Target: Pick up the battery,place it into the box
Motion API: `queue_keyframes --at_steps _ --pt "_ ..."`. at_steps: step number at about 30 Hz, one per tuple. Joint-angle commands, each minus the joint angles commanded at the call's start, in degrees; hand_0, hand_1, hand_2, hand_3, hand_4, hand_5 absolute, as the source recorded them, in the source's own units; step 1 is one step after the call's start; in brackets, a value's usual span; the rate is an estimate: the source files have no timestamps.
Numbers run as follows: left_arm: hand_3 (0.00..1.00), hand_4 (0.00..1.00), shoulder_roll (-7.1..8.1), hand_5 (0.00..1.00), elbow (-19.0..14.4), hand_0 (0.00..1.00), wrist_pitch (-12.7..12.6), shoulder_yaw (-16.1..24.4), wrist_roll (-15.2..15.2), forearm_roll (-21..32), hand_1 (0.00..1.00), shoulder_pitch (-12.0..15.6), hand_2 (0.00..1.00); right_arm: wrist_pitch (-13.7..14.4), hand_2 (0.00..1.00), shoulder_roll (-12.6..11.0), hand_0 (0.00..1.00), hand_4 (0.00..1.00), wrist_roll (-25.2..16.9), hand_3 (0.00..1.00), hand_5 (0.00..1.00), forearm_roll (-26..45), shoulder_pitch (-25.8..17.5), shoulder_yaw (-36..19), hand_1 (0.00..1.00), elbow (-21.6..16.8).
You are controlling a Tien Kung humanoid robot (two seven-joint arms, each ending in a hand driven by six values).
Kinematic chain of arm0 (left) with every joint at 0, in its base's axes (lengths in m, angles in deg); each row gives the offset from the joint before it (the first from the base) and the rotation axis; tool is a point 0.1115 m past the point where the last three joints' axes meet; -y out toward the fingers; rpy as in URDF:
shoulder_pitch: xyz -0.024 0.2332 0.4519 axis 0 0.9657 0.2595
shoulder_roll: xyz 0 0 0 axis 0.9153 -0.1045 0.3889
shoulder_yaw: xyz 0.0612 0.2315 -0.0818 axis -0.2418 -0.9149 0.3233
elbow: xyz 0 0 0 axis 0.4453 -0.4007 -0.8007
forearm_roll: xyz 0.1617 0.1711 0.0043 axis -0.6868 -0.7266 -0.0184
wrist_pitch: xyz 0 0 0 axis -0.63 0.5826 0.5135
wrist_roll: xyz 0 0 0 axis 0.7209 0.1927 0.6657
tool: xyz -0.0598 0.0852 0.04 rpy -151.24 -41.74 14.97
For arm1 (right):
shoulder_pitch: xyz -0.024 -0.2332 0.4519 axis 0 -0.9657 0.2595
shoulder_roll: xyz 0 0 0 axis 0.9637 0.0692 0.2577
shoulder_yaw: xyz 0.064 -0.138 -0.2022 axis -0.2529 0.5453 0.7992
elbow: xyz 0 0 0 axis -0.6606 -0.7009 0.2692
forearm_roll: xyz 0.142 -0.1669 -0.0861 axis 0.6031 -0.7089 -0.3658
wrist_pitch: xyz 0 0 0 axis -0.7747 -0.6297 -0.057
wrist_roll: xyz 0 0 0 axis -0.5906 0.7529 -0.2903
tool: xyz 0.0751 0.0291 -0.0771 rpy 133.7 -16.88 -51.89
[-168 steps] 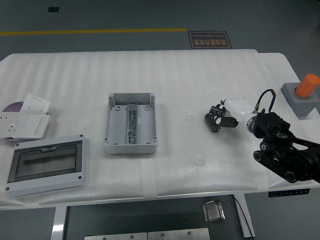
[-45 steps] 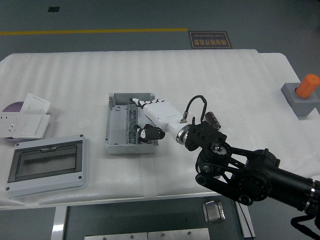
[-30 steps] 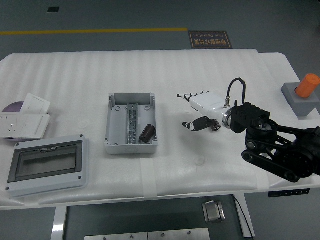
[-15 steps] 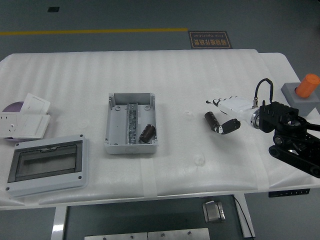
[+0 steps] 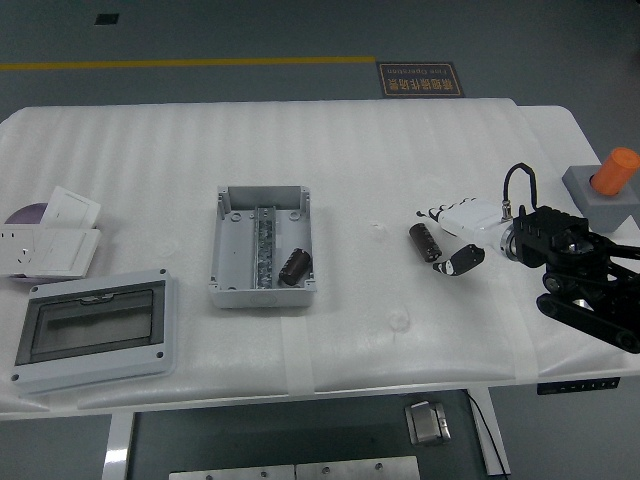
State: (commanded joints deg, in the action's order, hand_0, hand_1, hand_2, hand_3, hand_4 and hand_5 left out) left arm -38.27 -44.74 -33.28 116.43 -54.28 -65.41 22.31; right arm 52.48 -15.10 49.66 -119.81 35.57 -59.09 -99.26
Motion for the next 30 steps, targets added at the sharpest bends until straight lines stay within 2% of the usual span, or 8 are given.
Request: queue_keyframes --at_steps 10,16,17,22,23,28,29,30 --pt "0.588 0.523 0.14 0.438 0.00 0.672 -0.06 -0.76 -0.40 0.50 0.687 -0.10 0.568 1.64 0.907 1.55 0.878 0.748 -0.65 0.998 0.366 0.40 0.58 2.35 0.846 2.63" --pt "0.588 0.521 0.09 0.441 0.00 0.671 -0.09 -0.68 -0.48 0.45 0.687 -0.18 0.569 2.99 0.877 1.87 0.853 0.691 -0.50 0.998 0.348 0.18 0.52 2.46 0.826 3.08" --pt "0.588 0.519 0.08 0.444 0.00 0.671 -0.10 -0.70 -0.50 0.46 0.687 -0.18 0.568 3.18 0.845 1.89 0.830 0.523 -0.51 0.998 0.277 0.19 0.51 2.45 0.803 3.08" --pt "0.588 0.519 0.07 0.444 0.00 0.671 -0.14 -0.71 -0.61 0.55 0.687 -0.21 0.568 3.99 0.845 2.01 0.830 0.523 -0.62 0.998 0.277 0.17 0.37 2.59 0.803 3.15" --pt "0.588 0.519 0.09 0.447 0.00 0.671 -0.15 -0.72 -0.63 0.58 0.687 -0.21 0.568 4.09 0.787 2.03 0.799 0.351 -0.64 0.912 0.231 0.18 0.33 2.63 0.777 3.18" --pt "0.588 0.519 0.12 0.447 0.00 0.671 -0.15 -0.69 -0.67 0.59 0.687 -0.19 0.568 4.45 0.787 2.07 0.799 0.351 -0.81 0.912 0.231 0.33 0.11 3.03 0.777 3.31" --pt "0.589 0.517 0.12 0.455 0.00 0.670 -0.15 -0.75 -0.69 0.64 0.685 -0.18 0.568 4.52 0.748 2.08 0.770 0.257 -0.86 0.814 0.209 0.39 0.06 3.15 0.754 3.31" --pt "0.589 0.517 0.11 0.455 0.00 0.670 -0.16 -0.78 -0.71 0.67 0.685 -0.17 0.568 4.59 0.748 2.10 0.770 0.257 -0.90 0.814 0.209 0.45 0.02 3.24 0.754 3.31"
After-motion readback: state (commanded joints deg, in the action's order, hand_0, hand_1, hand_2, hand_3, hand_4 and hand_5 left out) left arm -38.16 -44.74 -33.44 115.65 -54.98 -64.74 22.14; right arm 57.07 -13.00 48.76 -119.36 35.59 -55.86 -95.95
